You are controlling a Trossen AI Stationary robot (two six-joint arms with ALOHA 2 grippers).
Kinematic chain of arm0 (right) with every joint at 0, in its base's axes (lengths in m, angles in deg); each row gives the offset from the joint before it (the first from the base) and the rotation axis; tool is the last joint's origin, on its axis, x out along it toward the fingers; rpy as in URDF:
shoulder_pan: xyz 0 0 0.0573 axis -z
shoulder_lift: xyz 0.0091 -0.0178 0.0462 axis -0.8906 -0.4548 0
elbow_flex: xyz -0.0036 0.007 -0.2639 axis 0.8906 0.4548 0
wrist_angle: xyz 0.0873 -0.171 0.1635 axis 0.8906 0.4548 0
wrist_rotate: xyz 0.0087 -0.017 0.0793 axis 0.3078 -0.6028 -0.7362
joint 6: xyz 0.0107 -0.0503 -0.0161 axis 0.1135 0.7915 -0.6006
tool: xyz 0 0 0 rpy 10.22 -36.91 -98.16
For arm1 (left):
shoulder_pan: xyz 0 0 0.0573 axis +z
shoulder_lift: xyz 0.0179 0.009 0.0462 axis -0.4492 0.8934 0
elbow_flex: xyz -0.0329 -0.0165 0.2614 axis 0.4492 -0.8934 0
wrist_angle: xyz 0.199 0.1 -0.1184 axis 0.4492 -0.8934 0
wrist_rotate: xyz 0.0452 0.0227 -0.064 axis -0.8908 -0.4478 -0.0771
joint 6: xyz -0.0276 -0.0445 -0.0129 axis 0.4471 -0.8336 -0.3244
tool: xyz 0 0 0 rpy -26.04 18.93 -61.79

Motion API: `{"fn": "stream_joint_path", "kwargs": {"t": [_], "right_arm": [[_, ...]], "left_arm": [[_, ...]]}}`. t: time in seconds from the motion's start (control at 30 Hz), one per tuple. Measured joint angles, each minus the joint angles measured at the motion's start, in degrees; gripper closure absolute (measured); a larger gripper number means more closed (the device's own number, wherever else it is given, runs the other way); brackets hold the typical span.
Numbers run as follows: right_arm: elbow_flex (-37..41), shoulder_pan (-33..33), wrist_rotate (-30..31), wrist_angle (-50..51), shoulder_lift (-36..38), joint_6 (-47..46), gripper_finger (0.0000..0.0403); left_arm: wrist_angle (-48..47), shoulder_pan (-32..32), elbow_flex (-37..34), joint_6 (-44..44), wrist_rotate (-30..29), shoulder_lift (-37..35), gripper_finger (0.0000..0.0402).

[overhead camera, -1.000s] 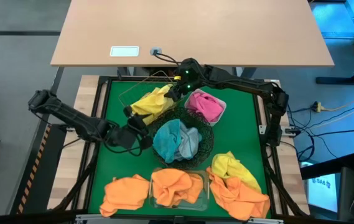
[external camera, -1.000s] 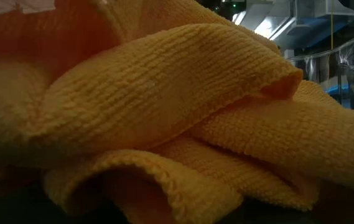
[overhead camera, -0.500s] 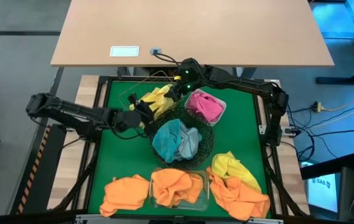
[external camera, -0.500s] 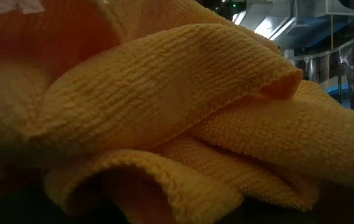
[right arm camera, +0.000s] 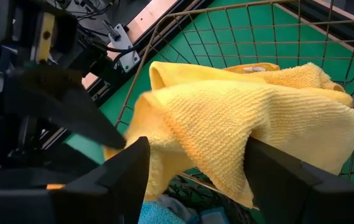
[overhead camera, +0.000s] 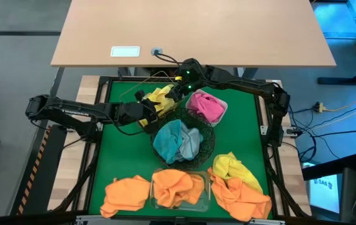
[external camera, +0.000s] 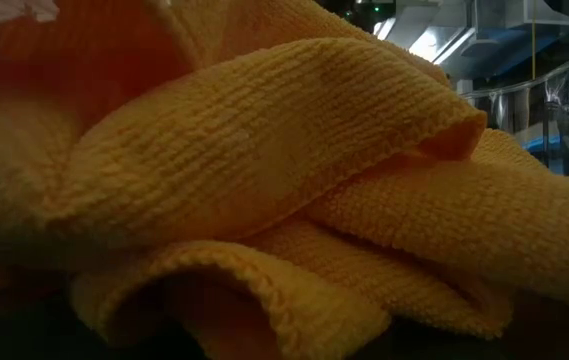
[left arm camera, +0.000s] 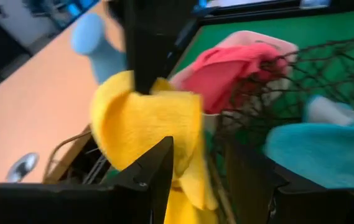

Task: Sort microfiber towel by color & place in baskets
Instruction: Put the yellow microfiber towel into the brown wire basket

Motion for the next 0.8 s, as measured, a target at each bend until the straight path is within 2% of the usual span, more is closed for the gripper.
{"fn": "stream_joint_path", "kwargs": {"t": [0.13,0.37,0.5,0.6,0.73,0.8], "right_arm": [[0.01,0.00,0.00,0.01,0.00,0.00,0.0157],[0.01,0.00,0.02,-0.01,-0.02,0.00,0.0157],[0.01,0.00,0.01,-0.01,-0.02,0.00,0.0157],[0.01,0.00,0.02,0.01,-0.02,0.00,0.0157],[0.01,0.00,-0.04,0.01,-0.02,0.00,0.0157],[0.01,0.00,-0.08,0.02,-0.02,0.00,0.0157]], "left_arm": [[0.68,-0.04,-0.02,1.58,2.34,0.00,0.0266],[0.81,1.02,-0.02,1.71,1.63,0.00,0.0266],[0.64,2.46,-0.02,1.71,-1.92,0.43,0.0272],[0.66,3.37,-0.11,1.51,-2.72,0.88,0.0303],[0.13,4.10,-0.11,-0.60,-2.43,1.85,0.0381],[-0.18,4.73,-0.11,-1.75,-2.43,2.01,0.0393]]}}
